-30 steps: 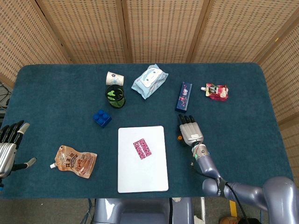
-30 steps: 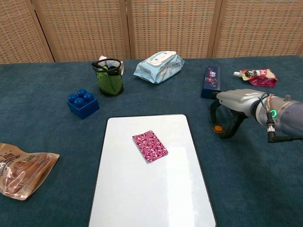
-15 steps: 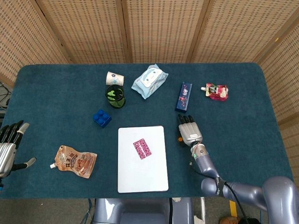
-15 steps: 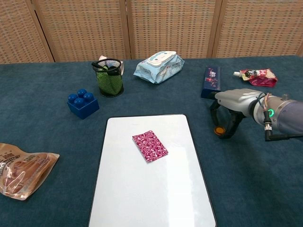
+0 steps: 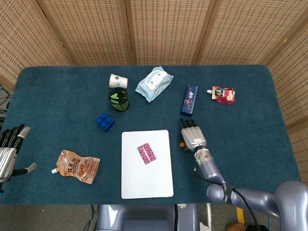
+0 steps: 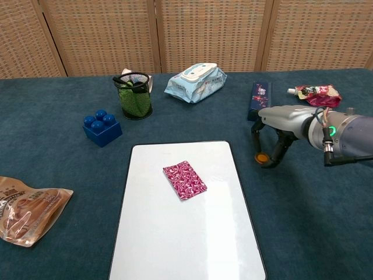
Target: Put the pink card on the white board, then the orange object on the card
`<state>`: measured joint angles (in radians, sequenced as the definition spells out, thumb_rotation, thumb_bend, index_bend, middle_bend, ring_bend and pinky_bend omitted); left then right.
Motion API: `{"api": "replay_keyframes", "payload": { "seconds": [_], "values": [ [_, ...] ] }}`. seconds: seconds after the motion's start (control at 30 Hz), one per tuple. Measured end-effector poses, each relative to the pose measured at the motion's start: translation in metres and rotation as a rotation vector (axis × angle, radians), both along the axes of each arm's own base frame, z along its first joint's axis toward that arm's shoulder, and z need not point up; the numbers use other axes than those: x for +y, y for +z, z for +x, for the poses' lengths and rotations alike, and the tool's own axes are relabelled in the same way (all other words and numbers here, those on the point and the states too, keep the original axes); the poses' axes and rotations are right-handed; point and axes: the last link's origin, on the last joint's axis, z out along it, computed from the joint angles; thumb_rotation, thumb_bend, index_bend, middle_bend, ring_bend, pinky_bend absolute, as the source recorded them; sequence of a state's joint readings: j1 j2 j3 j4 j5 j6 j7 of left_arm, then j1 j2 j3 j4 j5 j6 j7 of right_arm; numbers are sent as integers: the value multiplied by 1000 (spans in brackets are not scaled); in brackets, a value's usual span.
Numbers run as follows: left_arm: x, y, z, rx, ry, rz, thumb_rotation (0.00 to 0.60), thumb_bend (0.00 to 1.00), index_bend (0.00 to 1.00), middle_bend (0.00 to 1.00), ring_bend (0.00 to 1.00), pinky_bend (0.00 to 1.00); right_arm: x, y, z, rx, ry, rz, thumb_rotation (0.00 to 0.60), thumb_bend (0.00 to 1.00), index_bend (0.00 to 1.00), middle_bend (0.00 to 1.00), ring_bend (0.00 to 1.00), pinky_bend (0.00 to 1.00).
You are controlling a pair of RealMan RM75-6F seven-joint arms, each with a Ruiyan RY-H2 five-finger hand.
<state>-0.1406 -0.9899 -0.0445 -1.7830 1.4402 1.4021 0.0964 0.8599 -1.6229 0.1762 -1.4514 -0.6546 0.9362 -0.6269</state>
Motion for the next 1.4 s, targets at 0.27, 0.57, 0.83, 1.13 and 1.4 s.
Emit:
{"api": "replay_keyframes", "payload": {
  "seconds": [0.27, 0.57, 0.83, 1.13, 1.4],
  "values": [
    [0, 2, -1, -8, 1, -2, 600, 0, 0, 0, 0, 0, 3, 4, 44, -58, 36, 13, 600, 401, 548, 0, 0, 0],
    [1, 2, -3, -18, 9, -13, 600, 0, 0, 0, 0, 0, 10, -17, 92, -62, 38, 43, 600, 405, 548, 0, 0, 0],
    [2, 3, -5, -26, 13, -20, 600, 0, 0, 0, 0, 0, 20, -48, 118, -17, 44, 78, 600, 404, 548, 0, 0, 0],
    [2, 5, -6, -35, 13, -20, 600, 0, 0, 0, 0, 0, 22, -62, 121, 1, 31, 82, 600, 402, 548, 0, 0, 0],
    [2, 4, -6, -34, 13, -24, 600, 0, 0, 0, 0, 0, 22, -65, 121, 1, 23, 86, 600, 296, 352, 0, 0, 0]
  ]
}}
